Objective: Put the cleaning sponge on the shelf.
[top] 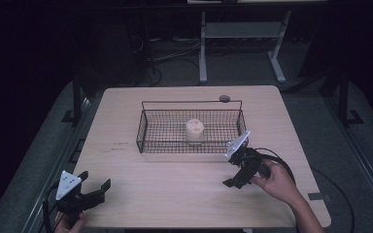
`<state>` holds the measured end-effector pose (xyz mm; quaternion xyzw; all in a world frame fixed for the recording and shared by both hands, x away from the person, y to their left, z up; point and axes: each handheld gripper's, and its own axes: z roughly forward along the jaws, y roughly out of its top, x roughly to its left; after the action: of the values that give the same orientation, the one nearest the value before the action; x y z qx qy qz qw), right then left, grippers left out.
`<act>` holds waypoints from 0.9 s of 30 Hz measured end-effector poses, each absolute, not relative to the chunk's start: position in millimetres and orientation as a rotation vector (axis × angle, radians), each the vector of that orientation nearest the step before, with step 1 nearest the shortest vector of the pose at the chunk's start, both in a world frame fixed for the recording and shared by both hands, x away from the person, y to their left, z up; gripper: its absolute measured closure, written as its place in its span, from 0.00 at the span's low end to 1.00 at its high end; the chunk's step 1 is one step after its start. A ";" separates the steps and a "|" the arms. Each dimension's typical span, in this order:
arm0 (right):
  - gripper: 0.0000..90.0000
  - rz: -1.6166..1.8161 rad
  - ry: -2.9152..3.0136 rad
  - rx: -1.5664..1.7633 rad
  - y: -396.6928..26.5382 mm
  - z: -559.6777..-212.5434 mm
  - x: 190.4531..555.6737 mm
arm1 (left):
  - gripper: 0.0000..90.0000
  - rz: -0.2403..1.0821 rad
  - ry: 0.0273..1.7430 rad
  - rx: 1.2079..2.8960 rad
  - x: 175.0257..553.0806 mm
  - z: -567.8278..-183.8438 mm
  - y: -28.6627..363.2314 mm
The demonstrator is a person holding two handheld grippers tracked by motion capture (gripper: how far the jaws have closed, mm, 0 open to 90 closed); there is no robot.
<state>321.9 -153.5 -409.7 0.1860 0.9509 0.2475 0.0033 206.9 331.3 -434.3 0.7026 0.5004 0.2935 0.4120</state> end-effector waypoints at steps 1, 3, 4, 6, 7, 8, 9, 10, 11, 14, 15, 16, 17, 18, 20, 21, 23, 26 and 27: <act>0.17 0.775 2.976 0.582 -154.5 -409.6 320.7 | 0.15 0.739 1.259 1.768 206.9 -434.3 331.3; 0.17 0.786 2.970 0.588 -156.8 -410.1 318.1 | 0.15 0.737 1.256 1.769 207.0 -434.4 331.1; 0.17 0.790 2.970 0.595 -158.0 -410.9 316.9 | 0.15 0.738 1.255 1.769 207.1 -434.7 330.9; 0.17 0.790 2.969 0.602 -160.6 -412.7 314.5 | 0.15 0.740 1.254 1.778 207.2 -434.6 330.9; 0.17 0.792 2.968 0.608 -162.0 -413.5 313.2 | 0.15 0.740 1.253 1.779 207.1 -434.7 330.7; 0.17 0.799 2.965 0.610 -163.2 -414.5 311.7 | 0.15 0.740 1.253 1.782 207.0 -434.6 330.7; 0.17 0.804 2.967 0.609 -164.4 -415.5 310.2 | 0.15 0.739 1.252 1.784 207.1 -434.6 330.8; 0.17 0.801 2.965 0.610 -165.4 -416.3 309.0 | 0.15 0.738 1.253 1.785 207.1 -434.8 330.8; 0.17 0.798 2.957 0.617 -167.4 -417.7 306.7 | 0.15 0.739 1.252 1.783 207.2 -435.1 330.6; 0.17 0.806 2.953 0.627 -171.5 -420.3 302.2 | 0.15 0.738 1.252 1.783 207.1 -435.1 329.9; 0.17 0.806 2.950 0.627 -172.7 -420.9 301.0 | 0.15 0.738 1.250 1.781 207.2 -435.1 329.6; 0.17 0.807 2.951 0.628 -174.0 -421.5 300.0 | 0.15 0.736 1.247 1.784 207.2 -435.0 329.5; 0.17 0.813 2.952 0.636 -176.4 -422.6 298.5 | 0.15 0.737 1.246 1.782 207.2 -435.1 329.2; 0.17 0.817 2.952 0.644 -178.3 -423.3 297.4 | 0.15 0.737 1.243 1.789 207.3 -435.1 329.4; 0.17 0.825 2.938 0.657 -183.4 -423.5 294.3 | 0.15 0.739 1.243 1.793 207.5 -435.4 329.3; 0.17 0.834 2.934 0.665 -185.0 -423.4 293.1 | 0.15 0.739 1.243 1.794 207.5 -435.4 329.3; 0.17 0.839 2.925 0.674 -189.8 -423.2 289.9 | 0.15 0.739 1.243 1.795 207.5 -435.4 329.3; 0.17 0.852 2.917 0.696 -197.2 -424.9 285.8 | 0.15 0.740 1.243 1.795 207.3 -435.4 328.8; 0.17 0.857 2.907 0.701 -199.9 -425.9 283.9 | 0.15 0.741 1.244 1.794 207.4 -435.4 328.7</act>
<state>283.9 -199.9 -425.9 0.2255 0.9344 0.2755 0.0153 207.4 328.7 -435.4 0.7113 0.4931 0.2936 0.4059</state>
